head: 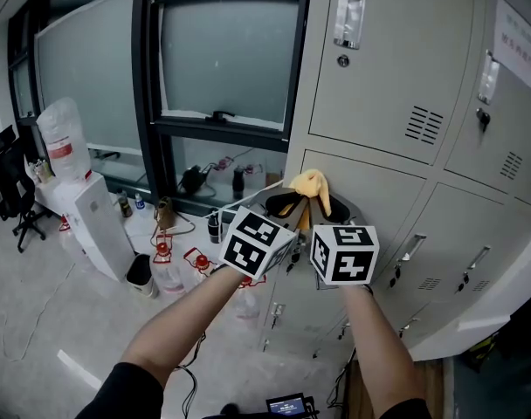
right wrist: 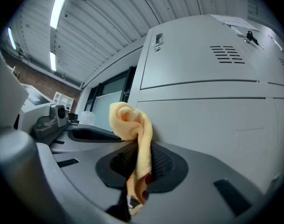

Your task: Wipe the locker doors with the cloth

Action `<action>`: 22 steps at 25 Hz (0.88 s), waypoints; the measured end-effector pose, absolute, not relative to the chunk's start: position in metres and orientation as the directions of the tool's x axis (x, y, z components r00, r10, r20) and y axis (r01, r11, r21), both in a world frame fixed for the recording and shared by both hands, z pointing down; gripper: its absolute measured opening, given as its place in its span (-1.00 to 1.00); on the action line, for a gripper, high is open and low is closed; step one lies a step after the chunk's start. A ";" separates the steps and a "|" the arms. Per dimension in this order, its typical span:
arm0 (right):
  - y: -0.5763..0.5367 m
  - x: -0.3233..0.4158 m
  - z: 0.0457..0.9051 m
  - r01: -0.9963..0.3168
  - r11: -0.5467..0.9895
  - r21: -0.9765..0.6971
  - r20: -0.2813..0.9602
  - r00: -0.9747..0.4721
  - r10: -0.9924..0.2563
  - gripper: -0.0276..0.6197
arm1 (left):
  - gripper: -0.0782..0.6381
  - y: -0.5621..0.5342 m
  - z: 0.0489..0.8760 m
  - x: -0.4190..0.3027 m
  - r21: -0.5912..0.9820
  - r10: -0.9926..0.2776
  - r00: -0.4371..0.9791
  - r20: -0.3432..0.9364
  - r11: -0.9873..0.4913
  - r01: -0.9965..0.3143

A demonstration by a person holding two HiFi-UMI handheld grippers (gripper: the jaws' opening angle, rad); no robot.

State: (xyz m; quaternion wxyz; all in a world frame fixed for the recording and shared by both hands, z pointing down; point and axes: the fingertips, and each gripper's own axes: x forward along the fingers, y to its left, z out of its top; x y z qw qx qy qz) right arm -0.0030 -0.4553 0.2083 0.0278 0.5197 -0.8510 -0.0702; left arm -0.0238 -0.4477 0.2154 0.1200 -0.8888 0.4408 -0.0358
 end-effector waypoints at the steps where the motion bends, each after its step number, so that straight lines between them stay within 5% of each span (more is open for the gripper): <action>1: -0.456 -0.003 0.208 -0.883 0.441 0.163 -0.025 -0.451 -0.892 -0.69 | -0.69 -0.449 0.215 -0.024 -0.247 -0.791 0.610 -0.042 -0.583 -0.774; 22: -0.457 0.017 0.209 -0.891 0.425 0.163 -0.032 -0.435 -0.900 -0.70 | -0.69 -0.449 0.217 -0.003 -0.257 -0.782 0.623 -0.030 -0.596 -0.761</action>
